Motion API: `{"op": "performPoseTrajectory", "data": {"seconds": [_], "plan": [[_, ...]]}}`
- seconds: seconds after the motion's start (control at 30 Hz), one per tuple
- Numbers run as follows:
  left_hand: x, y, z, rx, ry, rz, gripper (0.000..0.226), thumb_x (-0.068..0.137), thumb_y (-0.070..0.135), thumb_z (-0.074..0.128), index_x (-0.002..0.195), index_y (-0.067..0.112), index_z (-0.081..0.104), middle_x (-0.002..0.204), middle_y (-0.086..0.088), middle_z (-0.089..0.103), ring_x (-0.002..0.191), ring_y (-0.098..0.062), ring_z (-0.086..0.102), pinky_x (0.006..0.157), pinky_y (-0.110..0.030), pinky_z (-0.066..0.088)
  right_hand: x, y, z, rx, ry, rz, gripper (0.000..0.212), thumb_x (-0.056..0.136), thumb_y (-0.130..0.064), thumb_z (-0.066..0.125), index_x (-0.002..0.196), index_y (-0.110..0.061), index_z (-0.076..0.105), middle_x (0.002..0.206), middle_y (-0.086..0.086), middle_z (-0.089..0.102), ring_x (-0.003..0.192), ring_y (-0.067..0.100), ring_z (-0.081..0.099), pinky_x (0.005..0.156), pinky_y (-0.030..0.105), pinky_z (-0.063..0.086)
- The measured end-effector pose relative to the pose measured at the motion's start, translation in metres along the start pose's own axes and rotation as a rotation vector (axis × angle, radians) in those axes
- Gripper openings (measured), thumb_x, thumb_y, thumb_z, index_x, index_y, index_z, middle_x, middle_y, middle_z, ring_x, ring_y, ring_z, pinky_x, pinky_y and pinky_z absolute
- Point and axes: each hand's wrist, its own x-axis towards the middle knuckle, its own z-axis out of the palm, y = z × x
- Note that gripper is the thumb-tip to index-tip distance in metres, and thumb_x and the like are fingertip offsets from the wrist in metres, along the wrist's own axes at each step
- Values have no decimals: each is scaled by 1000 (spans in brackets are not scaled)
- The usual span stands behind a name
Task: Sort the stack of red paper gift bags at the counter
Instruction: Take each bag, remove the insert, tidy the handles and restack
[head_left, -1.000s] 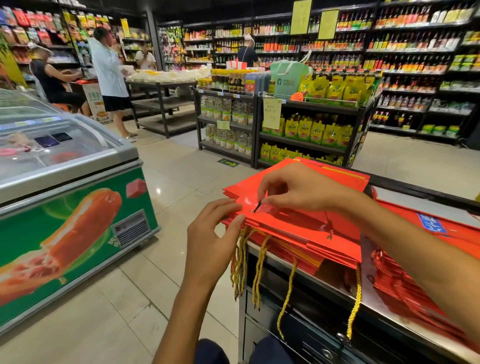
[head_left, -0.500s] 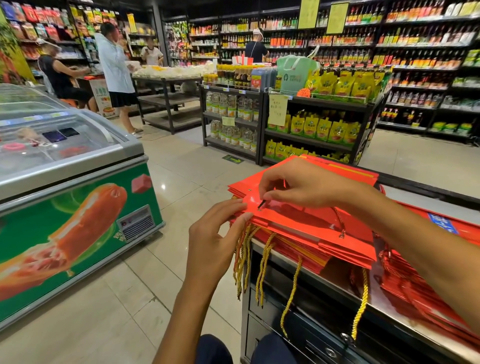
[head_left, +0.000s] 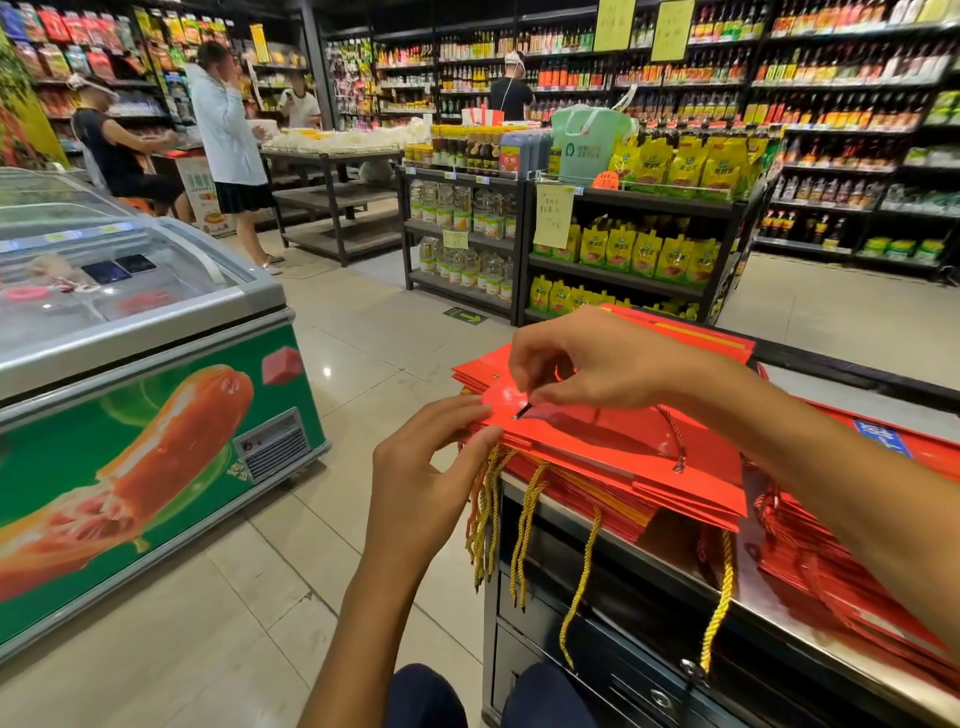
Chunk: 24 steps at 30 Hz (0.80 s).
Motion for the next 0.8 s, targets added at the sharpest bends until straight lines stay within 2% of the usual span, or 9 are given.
{"op": "performPoseTrajectory", "data": {"seconds": [0.07,0.23,0.4,0.5,0.57,0.63,0.7,0.8], "plan": [[0,1,0,-13,0,-5,27,90,32,76,114,20,78,118,12,73,115,-7,67,91,-32,60,2,-1,0,-13,-11,-13,23,87,-1,73,91,-22,64,83,-9,72,79,5,70,73,26,56],[2,4,-1,-21,20,-1,23,90,30,76,112,20,80,113,12,76,111,-7,69,89,-33,60,7,-7,0,-114,-42,-69,29,87,-2,73,92,-27,59,84,-12,69,79,2,67,70,22,52],[6,8,3,39,115,106,16,97,26,72,110,22,80,106,13,77,104,-6,71,83,-34,61,9,-14,3,-87,-3,-92,34,88,0,73,97,-30,58,86,-8,75,82,2,71,76,24,58],[9,10,7,54,205,147,19,99,31,67,110,21,78,104,9,77,99,-7,72,80,-36,61,3,-17,2,16,55,-48,20,92,-10,73,103,-25,63,90,-9,78,88,-1,72,75,19,51],[10,12,9,60,226,162,21,99,32,66,112,20,77,105,8,77,100,-6,71,79,-36,61,-6,-19,-3,103,39,0,18,95,-23,71,110,-30,64,95,-13,78,91,-1,71,73,14,46],[10,13,10,49,235,164,19,98,30,67,112,21,77,105,8,77,99,-5,71,78,-35,61,-15,-20,-7,130,-14,24,28,94,-32,73,119,-36,61,103,-16,77,98,3,70,78,20,48],[9,16,12,25,251,125,19,98,29,69,114,22,75,105,10,75,100,-5,70,79,-36,62,-20,-20,-5,68,-34,31,41,91,-34,76,127,-40,56,112,-19,74,106,5,67,86,32,51],[7,25,17,10,269,43,22,95,23,73,117,23,69,110,14,70,104,-5,68,83,-33,63,-21,-21,3,40,3,20,47,87,-40,70,130,-43,52,112,-19,73,100,15,70,83,45,54]]}}
